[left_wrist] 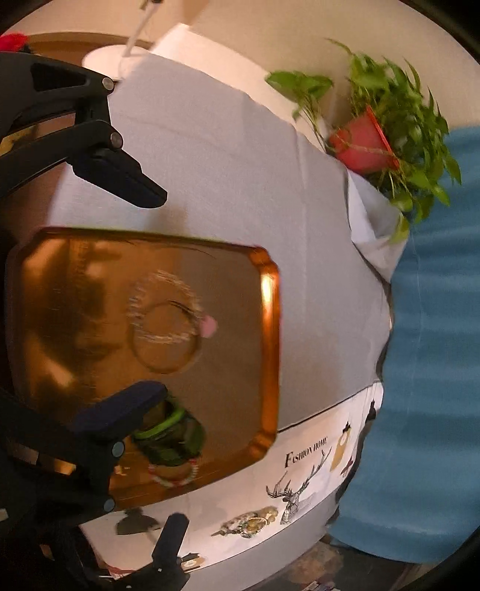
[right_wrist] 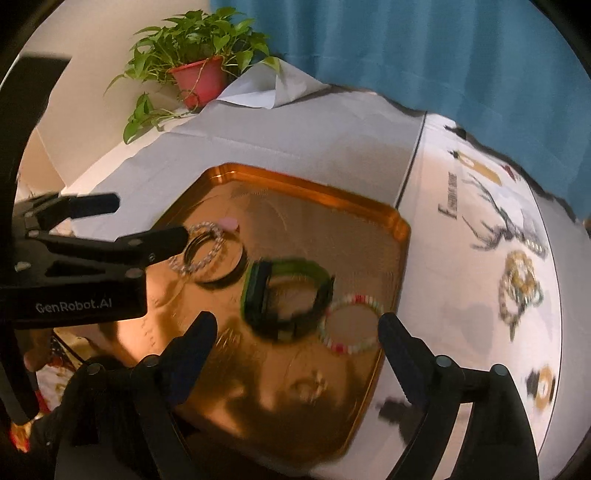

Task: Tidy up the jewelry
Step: 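Open both tools to drop the watch and pearl bracelet into the tray, then withdraw both tools from the tray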

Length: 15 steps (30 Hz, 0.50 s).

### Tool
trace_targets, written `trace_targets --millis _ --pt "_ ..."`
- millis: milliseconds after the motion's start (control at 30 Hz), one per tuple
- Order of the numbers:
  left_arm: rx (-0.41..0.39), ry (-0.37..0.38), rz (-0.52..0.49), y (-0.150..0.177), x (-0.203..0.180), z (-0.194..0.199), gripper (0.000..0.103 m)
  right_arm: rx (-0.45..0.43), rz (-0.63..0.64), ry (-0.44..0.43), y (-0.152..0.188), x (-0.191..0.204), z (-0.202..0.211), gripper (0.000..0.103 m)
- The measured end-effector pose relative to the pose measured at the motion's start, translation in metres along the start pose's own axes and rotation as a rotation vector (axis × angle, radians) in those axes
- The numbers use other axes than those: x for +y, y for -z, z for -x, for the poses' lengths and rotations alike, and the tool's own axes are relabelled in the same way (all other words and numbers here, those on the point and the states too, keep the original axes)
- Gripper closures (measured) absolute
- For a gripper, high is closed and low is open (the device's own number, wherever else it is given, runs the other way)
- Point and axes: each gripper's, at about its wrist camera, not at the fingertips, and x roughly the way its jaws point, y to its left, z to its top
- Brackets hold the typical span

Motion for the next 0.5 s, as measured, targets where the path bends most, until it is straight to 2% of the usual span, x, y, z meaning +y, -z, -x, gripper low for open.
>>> trace_targets --millis 200,333,500 --pt "0.009 0.012 0.074 0.047 0.002 0.045 0.01 -0.001 -0.015 0.025 0.033 0.008 0.047 0.014" --pt "-0.006 -0.005 0.076 0.078 -0.004 0.079 0.01 -0.023 -0.028 0.045 0.059 0.017 0.087 0.014" --pt "-0.032 0.016 0.078 0.112 -0.013 0.121 0.01 -0.075 -0.041 0.063 0.093 0.029 0.136 0.014"
